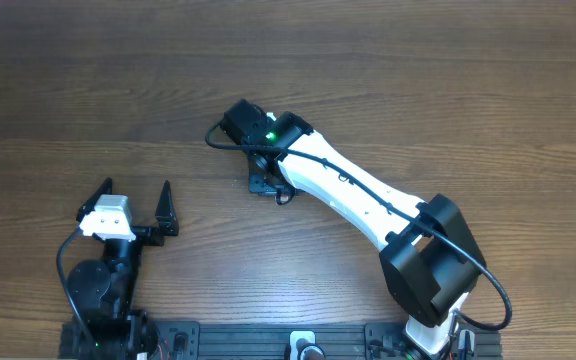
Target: Stack Cubes
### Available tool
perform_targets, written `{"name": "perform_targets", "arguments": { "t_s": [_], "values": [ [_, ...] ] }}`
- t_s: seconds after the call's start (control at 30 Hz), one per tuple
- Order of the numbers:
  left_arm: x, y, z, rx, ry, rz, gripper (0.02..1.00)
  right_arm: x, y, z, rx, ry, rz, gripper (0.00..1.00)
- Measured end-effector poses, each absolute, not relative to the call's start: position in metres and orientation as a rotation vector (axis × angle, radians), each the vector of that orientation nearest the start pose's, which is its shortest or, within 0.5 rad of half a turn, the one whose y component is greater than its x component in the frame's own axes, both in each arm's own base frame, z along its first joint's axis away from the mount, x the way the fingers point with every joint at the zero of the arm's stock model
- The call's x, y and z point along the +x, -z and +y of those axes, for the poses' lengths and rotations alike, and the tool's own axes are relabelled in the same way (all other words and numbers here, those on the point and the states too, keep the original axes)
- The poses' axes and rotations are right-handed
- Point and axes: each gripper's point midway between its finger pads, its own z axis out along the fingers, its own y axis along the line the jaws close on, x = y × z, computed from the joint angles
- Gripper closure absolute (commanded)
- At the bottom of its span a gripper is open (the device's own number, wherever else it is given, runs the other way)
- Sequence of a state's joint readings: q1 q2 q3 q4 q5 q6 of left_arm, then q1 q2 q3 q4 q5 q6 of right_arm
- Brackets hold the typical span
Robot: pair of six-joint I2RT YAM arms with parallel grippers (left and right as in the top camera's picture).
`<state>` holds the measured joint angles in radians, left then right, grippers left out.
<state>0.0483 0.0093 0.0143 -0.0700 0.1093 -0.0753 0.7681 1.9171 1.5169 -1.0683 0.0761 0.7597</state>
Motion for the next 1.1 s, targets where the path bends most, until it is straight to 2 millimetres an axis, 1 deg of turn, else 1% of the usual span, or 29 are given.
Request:
{"name": "perform_targets", "arguments": {
  "t_s": [0.07,0.1,0.27,0.33,0.43,0.63,0.73,0.8,0.87,0.97,1.03,1.1],
  "values": [
    [0.246,-0.161,-0.007,-0.017,0.110,1.636,0.018,0.285,-0.078,0.257,-0.006,-0.024,3.015,0.709],
    [0.246,-0.161,-0.007,-0.017,0.110,1.636,0.018,0.285,-0.077,0.257,-0.012,-0.023,3.016,0.623],
    [0.246,-0.161,-0.007,-0.017,0.110,1.636,0.020,0.284,-0.076,0.258,-0.011,-0.025,3.025,0.354],
    [0.246,-0.161,-0.007,-0.017,0.110,1.636,0.018,0.283,-0.075,0.258,-0.006,-0.028,3.028,0.185],
    [0.246,-0.161,-0.007,-0.017,0.110,1.636,0.020,0.283,-0.074,0.258,-0.016,-0.028,3.032,0.009],
    [0.246,-0.161,-0.007,-0.017,0.110,1.636,0.018,0.284,-0.075,0.257,-0.009,-0.023,3.027,0.009],
    [0.246,-0.161,-0.007,-0.017,0.110,1.636,0.018,0.291,-0.080,0.257,-0.025,-0.030,3.009,0.009],
    [0.246,-0.161,-0.007,-0.017,0.110,1.636,0.018,0.302,-0.091,0.259,-0.044,-0.057,2.978,0.007],
    [0.246,-0.161,-0.007,-0.017,0.110,1.636,0.018,0.315,-0.107,0.262,-0.060,-0.089,2.942,0.007],
    [0.246,-0.161,-0.007,-0.017,0.110,1.636,0.018,0.333,-0.137,0.259,-0.067,-0.122,2.894,0.009],
    [0.246,-0.161,-0.007,-0.017,0.110,1.636,0.018,0.340,-0.154,0.247,-0.049,-0.103,2.890,0.009],
    [0.246,-0.161,-0.007,-0.017,0.110,1.636,0.020,0.345,-0.165,0.226,-0.008,-0.059,2.892,0.009]
  ]
}}
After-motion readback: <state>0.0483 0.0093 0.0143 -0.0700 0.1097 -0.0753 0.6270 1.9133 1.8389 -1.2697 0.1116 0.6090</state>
